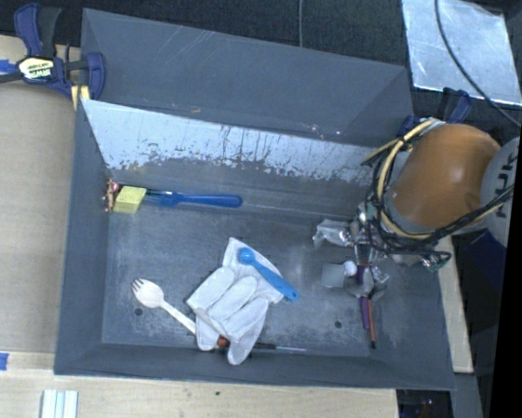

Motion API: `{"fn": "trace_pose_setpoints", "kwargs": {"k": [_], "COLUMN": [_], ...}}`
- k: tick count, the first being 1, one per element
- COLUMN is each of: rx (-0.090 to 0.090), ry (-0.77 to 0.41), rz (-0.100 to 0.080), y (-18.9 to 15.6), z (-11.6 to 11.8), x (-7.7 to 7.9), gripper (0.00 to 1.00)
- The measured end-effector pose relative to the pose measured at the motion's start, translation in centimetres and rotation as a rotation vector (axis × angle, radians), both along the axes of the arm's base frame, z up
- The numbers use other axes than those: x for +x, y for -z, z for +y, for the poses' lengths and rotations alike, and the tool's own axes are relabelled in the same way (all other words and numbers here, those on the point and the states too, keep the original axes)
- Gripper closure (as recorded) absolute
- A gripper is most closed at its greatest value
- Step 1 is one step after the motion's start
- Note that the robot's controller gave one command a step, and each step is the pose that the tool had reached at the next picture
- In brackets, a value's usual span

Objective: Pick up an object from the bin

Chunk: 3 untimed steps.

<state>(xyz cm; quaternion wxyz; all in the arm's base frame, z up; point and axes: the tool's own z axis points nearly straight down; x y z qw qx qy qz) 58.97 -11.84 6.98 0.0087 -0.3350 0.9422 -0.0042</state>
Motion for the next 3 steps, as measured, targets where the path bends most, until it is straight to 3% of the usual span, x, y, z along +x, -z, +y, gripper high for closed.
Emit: {"fn": "trace_pose_setpoints", "kwargs": {"k": [1,3], "rx": [0.011,0.010], "ry": [0.384,0.383], "rz": [0.008,0.015], "y": [-0.2,-1.4], "z": [-2.8,-2.8], "x": [-0.3,-0.5], "gripper": [1.00,1.00]}}
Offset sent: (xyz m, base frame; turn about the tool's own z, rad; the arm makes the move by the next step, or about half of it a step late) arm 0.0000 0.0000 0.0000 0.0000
